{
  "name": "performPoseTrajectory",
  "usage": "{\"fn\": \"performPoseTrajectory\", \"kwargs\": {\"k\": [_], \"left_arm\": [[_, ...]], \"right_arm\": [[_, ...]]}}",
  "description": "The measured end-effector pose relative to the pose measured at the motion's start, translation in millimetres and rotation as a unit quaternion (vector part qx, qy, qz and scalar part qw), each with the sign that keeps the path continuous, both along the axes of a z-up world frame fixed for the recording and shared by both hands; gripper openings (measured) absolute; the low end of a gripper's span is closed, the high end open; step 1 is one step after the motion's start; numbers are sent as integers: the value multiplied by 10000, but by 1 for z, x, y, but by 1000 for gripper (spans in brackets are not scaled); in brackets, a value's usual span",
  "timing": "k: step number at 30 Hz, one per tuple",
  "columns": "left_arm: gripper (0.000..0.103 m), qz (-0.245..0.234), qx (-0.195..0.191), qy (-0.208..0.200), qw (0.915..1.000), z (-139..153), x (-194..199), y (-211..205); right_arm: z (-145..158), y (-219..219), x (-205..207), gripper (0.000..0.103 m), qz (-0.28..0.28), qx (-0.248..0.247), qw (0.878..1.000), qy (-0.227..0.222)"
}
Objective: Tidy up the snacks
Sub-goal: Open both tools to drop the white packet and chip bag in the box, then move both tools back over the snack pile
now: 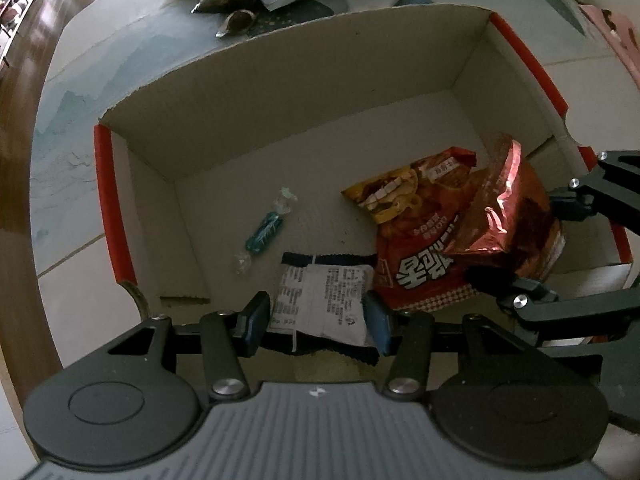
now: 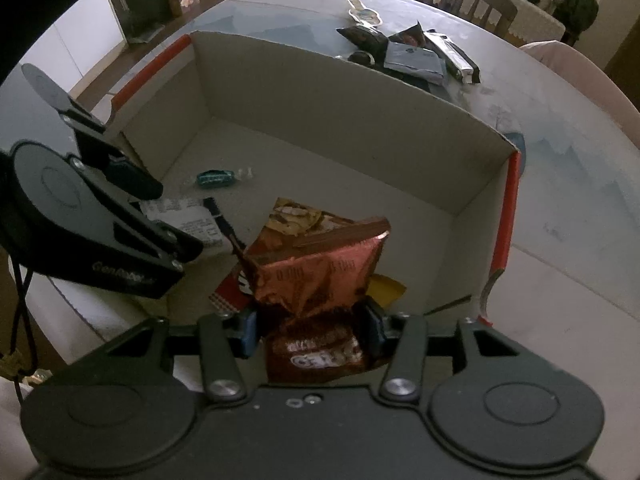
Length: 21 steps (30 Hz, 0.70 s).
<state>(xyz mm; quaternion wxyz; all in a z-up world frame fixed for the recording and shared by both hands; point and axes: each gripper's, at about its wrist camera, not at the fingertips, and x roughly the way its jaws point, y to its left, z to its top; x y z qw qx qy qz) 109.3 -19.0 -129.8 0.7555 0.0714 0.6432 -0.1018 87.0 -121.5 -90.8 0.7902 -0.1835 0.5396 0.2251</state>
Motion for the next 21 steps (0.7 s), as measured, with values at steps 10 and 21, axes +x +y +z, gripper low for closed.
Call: {"fn": "performPoseTrajectory", "kwargs": {"k": [10, 21], "left_arm": [[58, 55, -221, -239, 9995, 21, -10, 4], [59, 84, -409, -831, 9957, 60, -14, 10]], "right_arm": [[19, -15, 1, 71, -193, 376, 9990, -131], [60, -29, 6, 82, -309, 958, 9943, -353]]}}
